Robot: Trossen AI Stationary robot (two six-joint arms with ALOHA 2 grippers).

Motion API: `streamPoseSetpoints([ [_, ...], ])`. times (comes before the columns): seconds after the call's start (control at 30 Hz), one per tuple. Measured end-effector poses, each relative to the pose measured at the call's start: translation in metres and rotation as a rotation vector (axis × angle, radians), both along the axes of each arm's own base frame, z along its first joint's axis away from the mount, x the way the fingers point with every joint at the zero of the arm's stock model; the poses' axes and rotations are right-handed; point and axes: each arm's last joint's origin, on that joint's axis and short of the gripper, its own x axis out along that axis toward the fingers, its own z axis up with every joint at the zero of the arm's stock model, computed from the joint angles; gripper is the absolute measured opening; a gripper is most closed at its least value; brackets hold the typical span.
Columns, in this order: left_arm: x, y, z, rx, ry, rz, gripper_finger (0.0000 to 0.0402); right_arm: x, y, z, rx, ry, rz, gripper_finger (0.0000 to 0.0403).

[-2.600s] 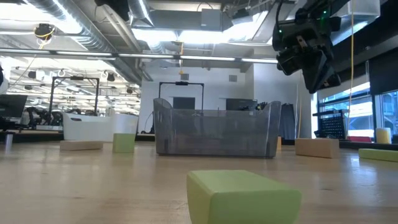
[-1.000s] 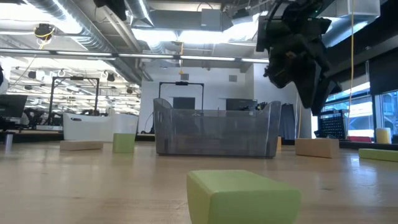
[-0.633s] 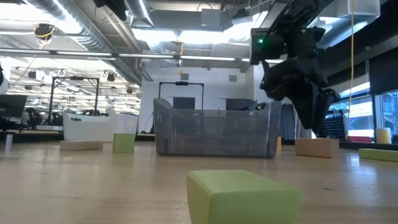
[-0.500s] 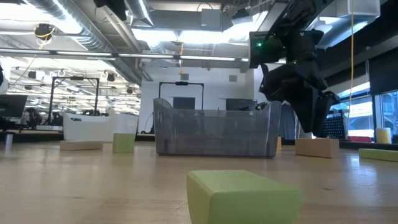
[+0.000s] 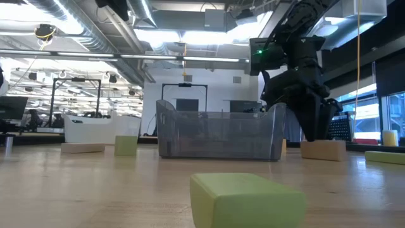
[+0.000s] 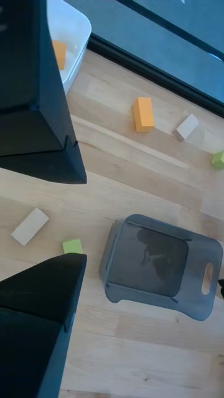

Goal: Sort & place blocks by color
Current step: Put the brown block into the black bin

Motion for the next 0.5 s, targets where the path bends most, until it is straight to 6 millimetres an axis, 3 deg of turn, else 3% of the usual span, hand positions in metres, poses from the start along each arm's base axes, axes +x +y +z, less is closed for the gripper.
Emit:
streamPoseSetpoints([
  [0.5,0.0000,0.0001,0.0000,0.000,0.000,0.001,0.0186,0.0035,0.0045,-0.0020,0.060,-0.057,0.077,0.0147],
])
